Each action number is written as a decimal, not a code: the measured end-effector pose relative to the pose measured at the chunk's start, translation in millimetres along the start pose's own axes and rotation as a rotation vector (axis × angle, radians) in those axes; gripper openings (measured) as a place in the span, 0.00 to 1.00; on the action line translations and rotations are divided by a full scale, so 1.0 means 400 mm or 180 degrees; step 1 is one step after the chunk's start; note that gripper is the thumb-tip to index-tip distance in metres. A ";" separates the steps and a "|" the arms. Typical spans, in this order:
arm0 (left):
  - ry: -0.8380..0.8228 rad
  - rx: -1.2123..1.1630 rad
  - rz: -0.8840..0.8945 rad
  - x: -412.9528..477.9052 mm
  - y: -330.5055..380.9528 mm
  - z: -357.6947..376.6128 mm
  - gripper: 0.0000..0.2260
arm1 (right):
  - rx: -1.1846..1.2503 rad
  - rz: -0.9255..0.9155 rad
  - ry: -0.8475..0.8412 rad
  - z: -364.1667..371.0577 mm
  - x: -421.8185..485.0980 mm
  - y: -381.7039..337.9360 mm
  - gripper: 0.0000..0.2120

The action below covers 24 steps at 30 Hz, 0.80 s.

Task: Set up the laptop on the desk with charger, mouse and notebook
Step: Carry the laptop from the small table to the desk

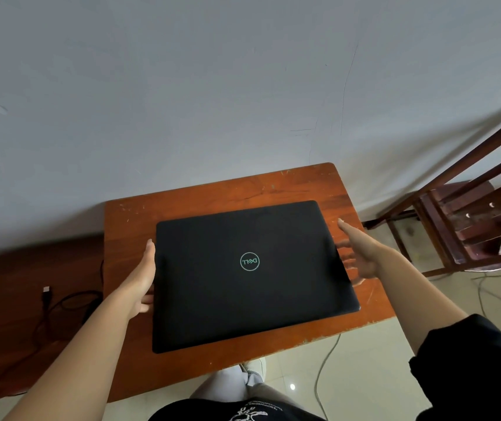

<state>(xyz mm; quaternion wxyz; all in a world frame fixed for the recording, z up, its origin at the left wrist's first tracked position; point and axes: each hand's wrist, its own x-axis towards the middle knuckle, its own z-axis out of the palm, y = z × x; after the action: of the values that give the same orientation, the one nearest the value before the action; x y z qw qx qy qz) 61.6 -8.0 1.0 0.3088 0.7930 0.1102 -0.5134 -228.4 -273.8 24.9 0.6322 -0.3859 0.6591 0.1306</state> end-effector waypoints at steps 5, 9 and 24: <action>-0.0029 -0.0066 -0.0038 0.001 -0.005 -0.011 0.39 | 0.0192 -0.0019 -0.0076 0.003 0.006 0.020 0.39; -0.0075 -0.0035 -0.0061 -0.001 0.000 -0.017 0.41 | 0.0312 -0.0031 -0.0053 0.012 0.011 0.044 0.39; -0.0278 0.0946 0.0709 -0.004 0.062 0.059 0.41 | 0.0778 -0.0357 0.0818 -0.037 -0.017 0.165 0.24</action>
<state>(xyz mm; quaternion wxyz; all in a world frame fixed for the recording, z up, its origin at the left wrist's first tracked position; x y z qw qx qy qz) 55.3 -41.5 5.1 0.2478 0.8142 -0.0688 -0.5206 -284.5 -237.1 12.8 0.5913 -0.3558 0.7228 -0.0363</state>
